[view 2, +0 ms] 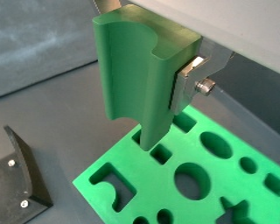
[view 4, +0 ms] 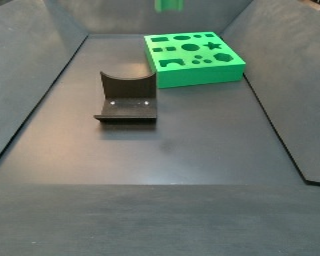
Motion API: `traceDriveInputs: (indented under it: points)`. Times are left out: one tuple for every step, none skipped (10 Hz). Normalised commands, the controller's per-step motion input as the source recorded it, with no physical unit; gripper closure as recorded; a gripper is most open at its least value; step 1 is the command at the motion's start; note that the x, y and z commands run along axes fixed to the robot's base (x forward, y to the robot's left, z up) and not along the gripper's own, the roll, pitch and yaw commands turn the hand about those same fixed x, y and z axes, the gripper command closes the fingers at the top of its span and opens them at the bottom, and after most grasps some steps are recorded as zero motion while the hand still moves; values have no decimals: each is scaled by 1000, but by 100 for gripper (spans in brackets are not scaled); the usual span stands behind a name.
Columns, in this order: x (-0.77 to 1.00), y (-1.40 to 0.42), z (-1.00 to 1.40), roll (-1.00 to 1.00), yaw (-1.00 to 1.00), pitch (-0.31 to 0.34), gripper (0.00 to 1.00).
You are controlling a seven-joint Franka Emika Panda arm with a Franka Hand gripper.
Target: Insert the arch object.
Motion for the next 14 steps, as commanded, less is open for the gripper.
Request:
traceDriveInputs:
  points:
    - [66,286,-974,-80,-197,0,100]
    - [80,277,-894,-123,-149,0,100]
    - [6,306,-914,-113,-66,-19,100]
    - [0,369,-977,0,23,-59,100]
    - [-66,294,-883,-27,106,-134,100]
    - [0,171,-660,-100,149,-100,100]
    - [0,103,-557,0,120,-43,100]
    - [0,83,-494,0,109,-13,100]
    - [0,134,-460,40,120,0,100]
    - [-71,206,-357,29,146,0,100]
    - [-189,180,-300,19,214,-31,100]
    - [-326,137,-303,20,249,-87,100]
    - [-434,106,-306,24,283,-127,100]
    - [-371,111,-371,24,326,-147,100]
